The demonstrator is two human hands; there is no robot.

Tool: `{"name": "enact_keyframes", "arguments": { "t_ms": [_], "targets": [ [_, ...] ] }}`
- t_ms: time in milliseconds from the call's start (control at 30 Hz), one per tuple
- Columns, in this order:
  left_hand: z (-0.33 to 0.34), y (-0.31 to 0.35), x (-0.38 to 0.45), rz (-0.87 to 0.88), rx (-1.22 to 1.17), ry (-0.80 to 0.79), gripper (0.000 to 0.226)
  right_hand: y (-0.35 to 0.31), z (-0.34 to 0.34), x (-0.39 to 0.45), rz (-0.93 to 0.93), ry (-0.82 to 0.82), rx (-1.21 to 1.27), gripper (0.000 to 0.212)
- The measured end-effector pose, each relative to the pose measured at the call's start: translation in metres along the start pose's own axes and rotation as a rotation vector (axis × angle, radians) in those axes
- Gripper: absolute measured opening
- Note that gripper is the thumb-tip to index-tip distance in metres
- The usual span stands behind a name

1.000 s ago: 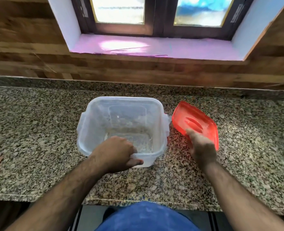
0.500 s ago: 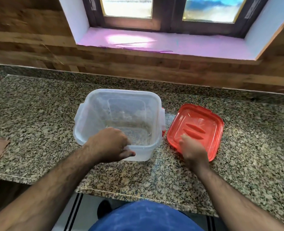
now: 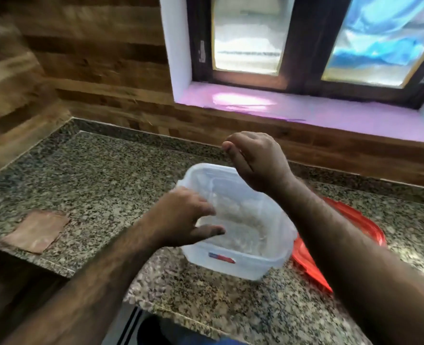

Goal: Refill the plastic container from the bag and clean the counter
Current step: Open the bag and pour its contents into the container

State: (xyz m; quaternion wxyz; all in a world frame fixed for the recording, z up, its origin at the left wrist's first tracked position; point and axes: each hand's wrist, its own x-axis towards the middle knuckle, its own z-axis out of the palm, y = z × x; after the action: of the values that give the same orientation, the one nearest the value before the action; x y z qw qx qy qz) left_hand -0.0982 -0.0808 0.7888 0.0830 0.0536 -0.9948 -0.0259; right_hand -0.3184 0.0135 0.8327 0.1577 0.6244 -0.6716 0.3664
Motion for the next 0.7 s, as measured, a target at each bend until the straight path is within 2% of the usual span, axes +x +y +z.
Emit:
{"name": "enact_keyframes", "arguments": {
  "t_ms": [233, 400, 500, 600, 700],
  "targets": [
    [-0.116, -0.165, -0.045, -0.314, 0.116, 0.341, 0.04, -0.08, 0.076, 0.175, -0.129, -0.164, -0.135, 0.038],
    [-0.232, -0.284, -0.076, -0.519, 0.196, 0.625, 0.048, -0.176, 0.124, 0.332, -0.208, -0.1, -0.172, 0.046],
    [-0.307, -0.348, -0.089, -0.586, 0.25, 0.713, 0.053, -0.229, 0.146, 0.426, -0.231, -0.082, -0.211, 0.049],
    [-0.381, -0.407, -0.104, -0.677, 0.298, 0.791, 0.055, -0.277, 0.161, 0.513, -0.214, -0.063, -0.231, 0.041],
    [-0.442, -0.462, -0.121, -0.741, 0.258, 0.979, 0.054, -0.313, 0.173, 0.592, -0.199, -0.039, -0.225, 0.04]
  ]
}}
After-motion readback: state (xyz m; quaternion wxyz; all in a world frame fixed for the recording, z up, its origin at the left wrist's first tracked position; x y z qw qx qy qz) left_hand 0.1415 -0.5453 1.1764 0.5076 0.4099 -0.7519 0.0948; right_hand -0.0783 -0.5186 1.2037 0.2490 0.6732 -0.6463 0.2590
